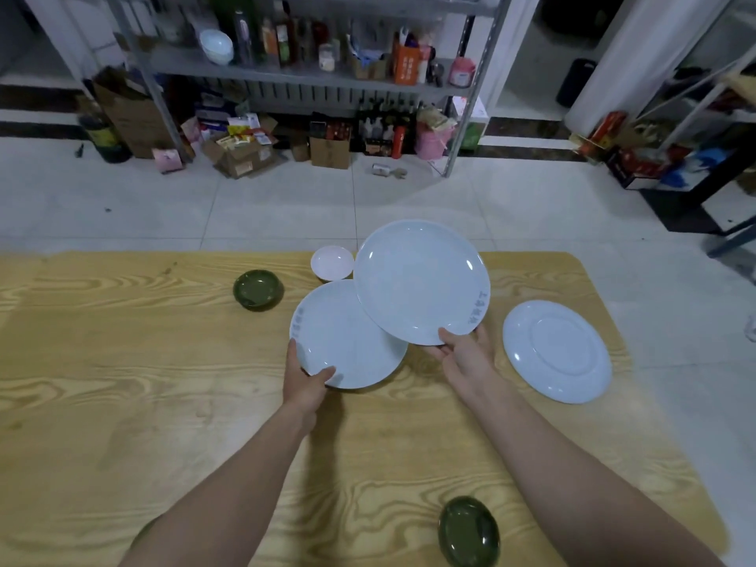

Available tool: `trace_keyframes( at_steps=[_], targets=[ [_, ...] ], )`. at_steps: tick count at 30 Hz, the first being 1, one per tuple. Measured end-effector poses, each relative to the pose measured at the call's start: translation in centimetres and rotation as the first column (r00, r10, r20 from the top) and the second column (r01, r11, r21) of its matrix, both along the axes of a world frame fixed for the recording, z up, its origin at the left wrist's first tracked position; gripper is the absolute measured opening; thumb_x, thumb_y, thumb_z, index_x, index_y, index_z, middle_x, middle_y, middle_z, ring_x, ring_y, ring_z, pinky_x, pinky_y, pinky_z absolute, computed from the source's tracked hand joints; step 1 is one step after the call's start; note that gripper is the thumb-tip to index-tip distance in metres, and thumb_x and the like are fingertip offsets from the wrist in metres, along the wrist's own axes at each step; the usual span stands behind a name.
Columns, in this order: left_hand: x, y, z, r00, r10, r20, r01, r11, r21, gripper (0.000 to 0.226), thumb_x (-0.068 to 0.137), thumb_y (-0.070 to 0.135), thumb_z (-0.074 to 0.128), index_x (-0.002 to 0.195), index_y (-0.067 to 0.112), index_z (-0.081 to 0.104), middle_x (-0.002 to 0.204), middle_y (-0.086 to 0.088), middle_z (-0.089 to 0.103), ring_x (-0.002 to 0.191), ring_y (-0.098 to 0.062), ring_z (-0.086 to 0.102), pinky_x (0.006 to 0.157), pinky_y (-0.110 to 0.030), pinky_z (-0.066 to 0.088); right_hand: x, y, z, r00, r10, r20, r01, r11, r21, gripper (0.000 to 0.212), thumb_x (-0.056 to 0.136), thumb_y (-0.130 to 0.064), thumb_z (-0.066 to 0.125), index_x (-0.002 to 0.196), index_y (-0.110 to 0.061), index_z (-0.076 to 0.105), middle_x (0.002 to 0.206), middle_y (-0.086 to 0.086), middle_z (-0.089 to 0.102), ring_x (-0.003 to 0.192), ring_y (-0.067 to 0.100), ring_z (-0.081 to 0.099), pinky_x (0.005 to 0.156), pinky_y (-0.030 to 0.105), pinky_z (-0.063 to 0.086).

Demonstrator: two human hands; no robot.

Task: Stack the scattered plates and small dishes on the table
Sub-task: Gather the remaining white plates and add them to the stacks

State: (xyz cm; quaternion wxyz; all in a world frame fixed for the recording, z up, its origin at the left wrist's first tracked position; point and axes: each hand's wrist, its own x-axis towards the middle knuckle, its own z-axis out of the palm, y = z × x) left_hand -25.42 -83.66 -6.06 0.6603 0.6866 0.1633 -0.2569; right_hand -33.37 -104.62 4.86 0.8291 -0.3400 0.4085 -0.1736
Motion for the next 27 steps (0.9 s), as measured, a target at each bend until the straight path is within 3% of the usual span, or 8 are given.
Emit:
trace_keyframes(
  at_steps=[3, 8, 10, 14, 16, 21, 27],
  targets=[
    [0.6, -0.8, -1.0, 0.999, 0.001, 0.035, -0.004, 0.997, 0.074, 0.089, 0.075, -0.001, 0.071, 0.137, 0.049, 0.032, 0.135, 0.005, 0.052, 0.124, -0.028, 0.051, 0.098, -0.057, 0.049, 0.7, -0.4, -0.7, 1.0, 0.014, -0.021, -0.014, 1.0, 0.016, 0.062, 0.09, 0.019, 0.051, 0.141, -0.015, 0.045, 0.128, 0.012, 0.061, 0.097, 0.03, 0.068, 0.06, 0.039, 0.06],
    [1.0, -1.6, -0.9, 0.997, 0.065, 0.046, -0.071, 0.988, 0.14, 0.094, 0.079, -0.014, 0.062, 0.149, 0.039, 0.028, 0.141, 0.003, 0.049, 0.128, -0.026, 0.047, 0.104, -0.05, 0.047, 1.2, -1.2, -1.1, 0.997, 0.067, -0.028, -0.067, 0.998, 0.02, 0.071, 0.09, 0.018, 0.053, 0.15, -0.016, 0.036, 0.134, 0.013, 0.059, 0.103, 0.032, 0.068, 0.072, 0.046, 0.06],
    [0.9, -1.6, -0.5, 0.992, 0.128, 0.016, -0.129, 0.988, 0.086, 0.096, 0.078, -0.018, 0.062, 0.151, 0.037, 0.031, 0.132, 0.0, 0.054, 0.121, -0.026, 0.052, 0.097, -0.047, 0.052, 1.4, -1.5, -1.1, 0.996, 0.081, -0.027, -0.08, 0.997, 0.021, 0.071, 0.09, 0.018, 0.053, 0.15, -0.017, 0.036, 0.132, 0.012, 0.059, 0.101, 0.032, 0.068, 0.075, 0.047, 0.06],
    [0.4, -1.3, 0.7, 0.975, 0.222, -0.034, -0.221, 0.975, 0.029, 0.098, 0.076, -0.021, 0.067, 0.15, 0.033, 0.034, 0.099, -0.006, 0.054, 0.091, -0.03, 0.06, 0.066, -0.039, 0.057, 1.4, -1.9, -0.5, 0.992, 0.124, -0.02, -0.124, 0.992, 0.009, 0.069, 0.091, 0.016, 0.054, 0.149, -0.019, 0.038, 0.129, 0.009, 0.062, 0.094, 0.027, 0.073, 0.08, 0.049, 0.06],
    [0.1, -1.2, 1.6, 0.971, 0.236, -0.032, -0.236, 0.972, 0.011, 0.099, 0.075, -0.02, 0.069, 0.151, 0.033, 0.035, 0.098, -0.009, 0.054, 0.082, -0.028, 0.062, 0.068, -0.042, 0.056, 1.5, -2.0, 0.0, 0.991, 0.133, -0.002, -0.133, 0.991, 0.009, 0.07, 0.091, 0.015, 0.055, 0.15, -0.02, 0.036, 0.128, 0.007, 0.062, 0.087, 0.025, 0.075, 0.083, 0.05, 0.059],
    [-0.8, -0.8, 5.0, 0.956, 0.292, 0.016, -0.289, 0.952, -0.105, 0.1, 0.075, -0.021, 0.069, 0.152, 0.031, 0.033, 0.098, -0.013, 0.055, 0.085, -0.026, 0.065, 0.079, -0.043, 0.059, 1.3, -1.9, 1.9, 0.982, 0.178, 0.057, -0.177, 0.984, -0.023, 0.068, 0.092, 0.014, 0.054, 0.15, -0.017, 0.037, 0.132, 0.009, 0.061, 0.093, 0.025, 0.073, 0.077, 0.046, 0.06],
    [-2.3, 2.3, 9.4, 0.92, 0.372, 0.126, -0.353, 0.923, -0.154, 0.1, 0.073, -0.022, 0.068, 0.151, 0.029, 0.033, 0.092, -0.012, 0.052, 0.081, -0.024, 0.064, 0.06, -0.03, 0.058, 1.0, 0.0, 4.3, 0.959, 0.256, 0.119, -0.25, 0.966, -0.063, 0.057, 0.091, 0.017, 0.054, 0.137, -0.016, 0.048, 0.127, 0.012, 0.064, 0.095, 0.024, 0.072, 0.069, 0.04, 0.061]
  ],
)
